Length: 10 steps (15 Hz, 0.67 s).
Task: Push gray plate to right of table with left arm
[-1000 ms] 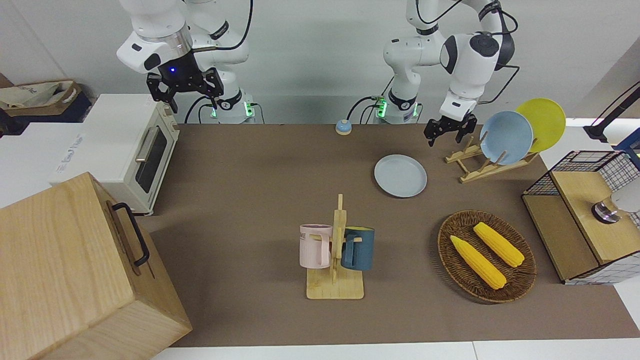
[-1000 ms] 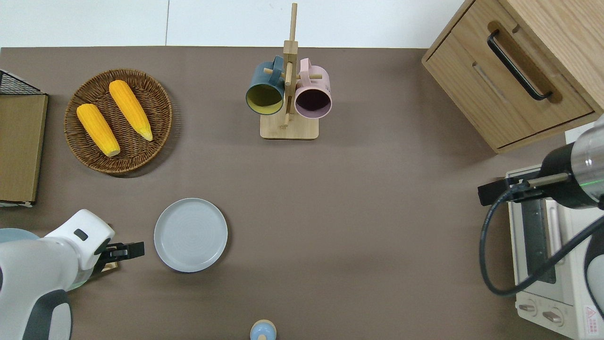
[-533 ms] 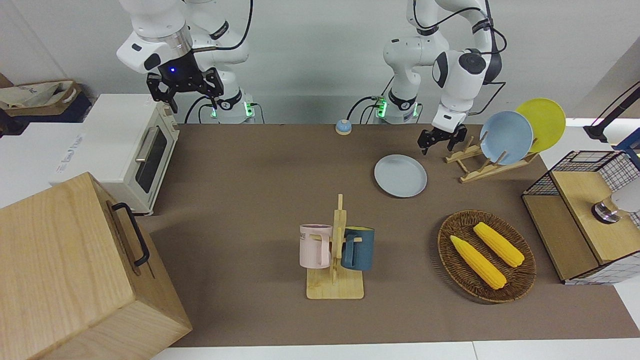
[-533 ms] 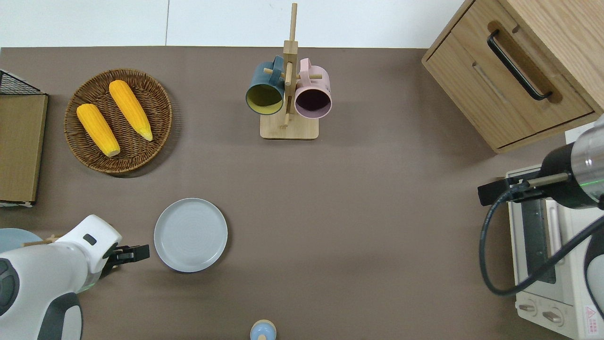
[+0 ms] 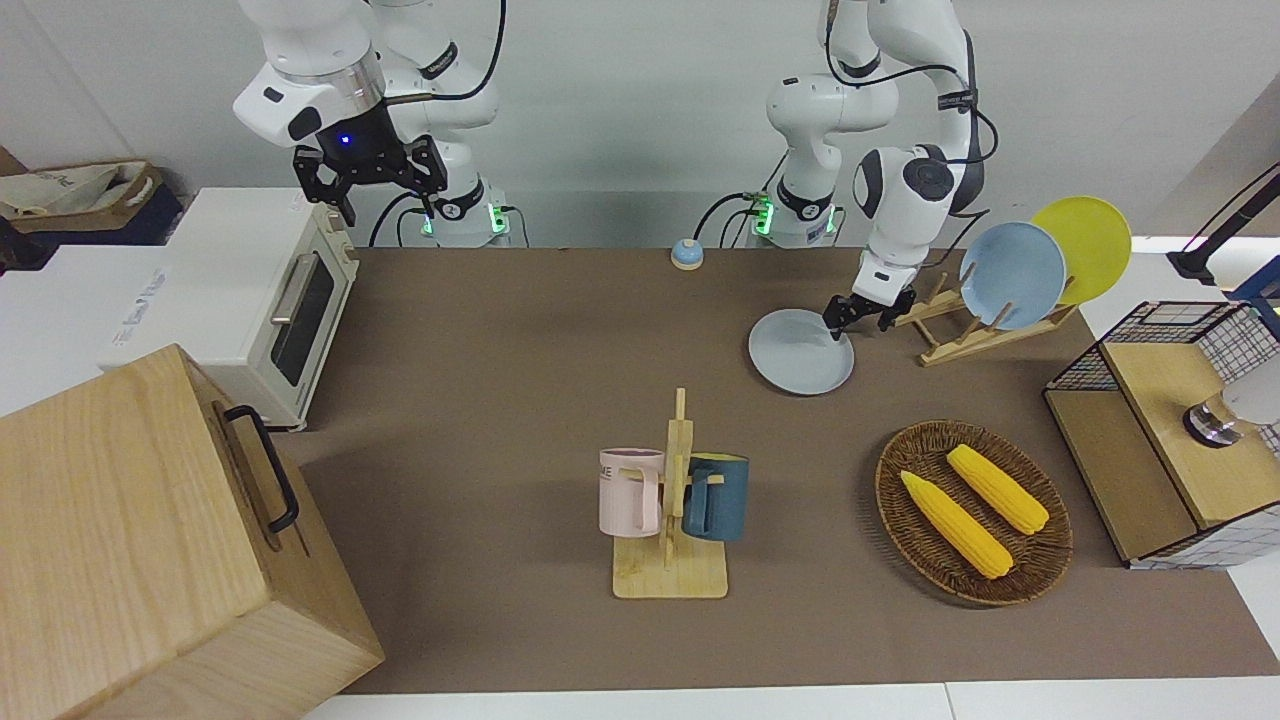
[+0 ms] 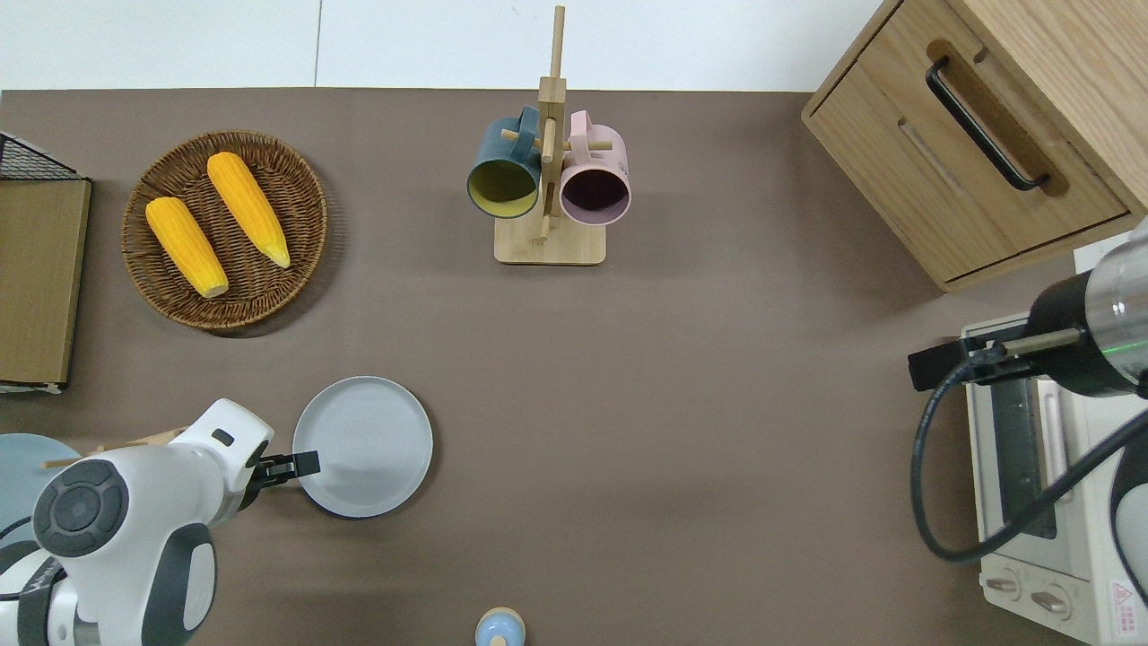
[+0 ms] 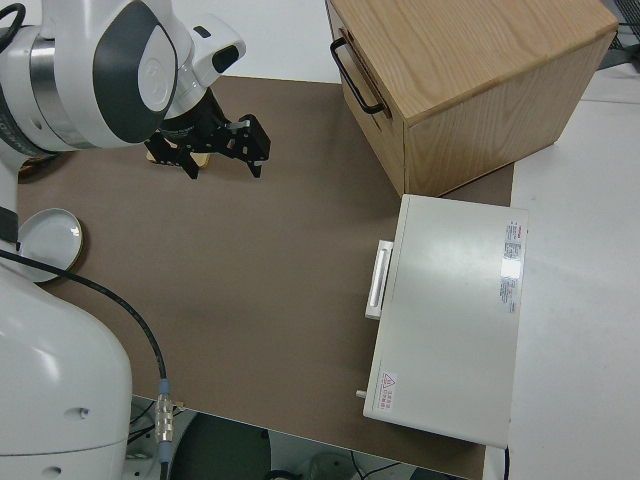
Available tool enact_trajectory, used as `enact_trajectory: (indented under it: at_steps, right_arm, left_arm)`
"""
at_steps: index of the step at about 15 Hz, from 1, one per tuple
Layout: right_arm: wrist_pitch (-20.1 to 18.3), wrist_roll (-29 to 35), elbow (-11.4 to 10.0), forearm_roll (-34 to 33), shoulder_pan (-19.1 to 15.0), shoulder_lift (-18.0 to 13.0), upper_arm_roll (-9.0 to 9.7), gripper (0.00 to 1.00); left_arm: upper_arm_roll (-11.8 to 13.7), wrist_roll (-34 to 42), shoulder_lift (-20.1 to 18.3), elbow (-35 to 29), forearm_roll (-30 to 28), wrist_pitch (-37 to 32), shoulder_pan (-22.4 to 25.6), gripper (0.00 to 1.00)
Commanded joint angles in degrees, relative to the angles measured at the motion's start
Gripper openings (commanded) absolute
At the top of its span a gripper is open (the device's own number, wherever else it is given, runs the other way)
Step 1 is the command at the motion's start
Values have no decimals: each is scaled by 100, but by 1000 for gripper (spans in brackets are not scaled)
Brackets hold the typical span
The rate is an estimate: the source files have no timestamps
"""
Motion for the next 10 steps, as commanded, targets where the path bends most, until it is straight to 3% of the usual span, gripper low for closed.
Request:
enact_trajectory:
  at_steps: [1, 5, 8, 10]
  right_arm:
    - [-89, 74, 50, 33, -113, -17, 96, 983]
    - [-89, 74, 50, 33, -113, -17, 96, 983]
    - [-89, 74, 50, 25, -113, -17, 96, 983]
    - [-89, 74, 50, 33, -113, -17, 96, 983]
  left_arm:
    - [9, -157, 123, -96, -97, 332, -98, 958]
    - [-9, -332, 193, -96, -298, 367, -176, 509]
    - [-9, -421, 184, -96, -299, 376, -247, 351]
    - [-9, -385, 193, -96, -299, 376, -247, 132]
